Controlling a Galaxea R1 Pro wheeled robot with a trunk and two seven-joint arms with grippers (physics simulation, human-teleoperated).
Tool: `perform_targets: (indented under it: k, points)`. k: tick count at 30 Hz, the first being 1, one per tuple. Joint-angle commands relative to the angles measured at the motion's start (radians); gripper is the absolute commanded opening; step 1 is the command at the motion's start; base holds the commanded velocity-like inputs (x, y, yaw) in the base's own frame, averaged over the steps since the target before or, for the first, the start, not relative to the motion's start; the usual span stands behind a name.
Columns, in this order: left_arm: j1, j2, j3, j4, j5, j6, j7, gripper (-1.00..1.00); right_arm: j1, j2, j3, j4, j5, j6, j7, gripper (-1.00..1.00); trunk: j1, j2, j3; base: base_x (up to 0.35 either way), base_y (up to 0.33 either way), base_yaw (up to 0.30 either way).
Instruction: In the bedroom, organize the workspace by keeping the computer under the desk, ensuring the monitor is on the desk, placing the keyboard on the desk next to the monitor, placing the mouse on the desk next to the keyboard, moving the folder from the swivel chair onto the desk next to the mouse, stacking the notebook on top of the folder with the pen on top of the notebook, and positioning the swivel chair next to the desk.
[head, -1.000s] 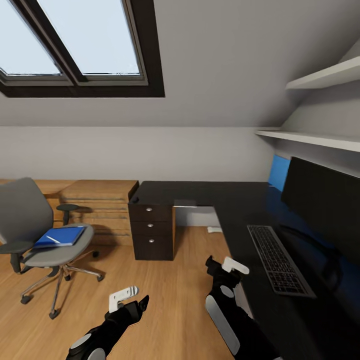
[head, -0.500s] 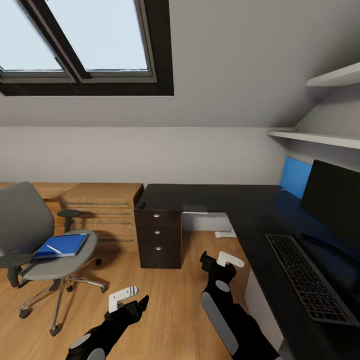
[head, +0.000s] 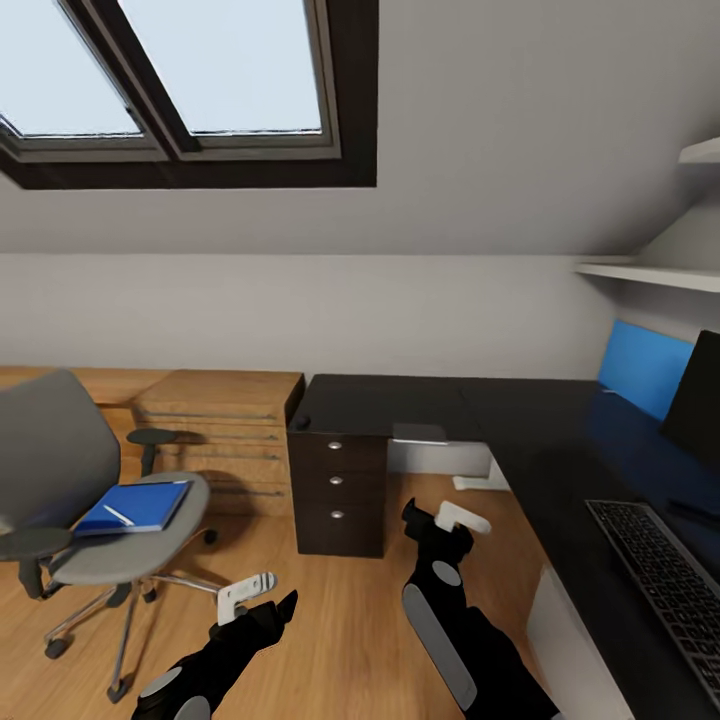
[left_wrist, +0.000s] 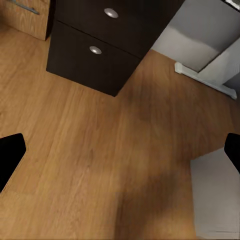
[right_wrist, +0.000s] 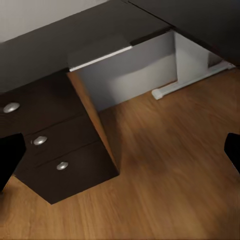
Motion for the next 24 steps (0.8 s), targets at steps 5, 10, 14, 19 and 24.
perform_targets:
  k: [5,10,14,19,24]
  points:
    - [-0.001,0.001,-0.002,-0.002,0.010,0.001,0.010,1.00,-0.001,0.000,0.001,-0.001,-0.002,0.006,-0.006,1.00,0.001,-0.001,-0.001,0.329,0.001,0.275]
    - [-0.001,0.001,-0.003,-0.002,0.010,0.001,0.010,1.00,-0.001,0.000,0.001,0.000,-0.001,0.005,-0.006,1.00,0.001,-0.001,-0.001,0.329,0.000,0.276]
    - [-0.001,0.001,-0.004,-0.002,0.010,0.001,0.010,1.00,-0.001,0.000,0.001,0.000,0.000,0.005,-0.006,1.00,0.001,-0.001,-0.001,0.329,0.000,0.276]
    - [-0.001,0.001,-0.005,-0.002,0.010,0.001,0.010,1.00,-0.001,0.000,0.001,0.001,0.000,0.005,-0.006,1.00,0.001,-0.001,-0.001,0.329,0.000,0.197]
    - [-0.001,0.001,-0.007,-0.002,0.010,0.001,0.010,1.00,-0.001,0.000,0.001,0.002,0.000,0.005,-0.006,1.00,0.001,-0.001,-0.001,0.329,0.000,0.038]
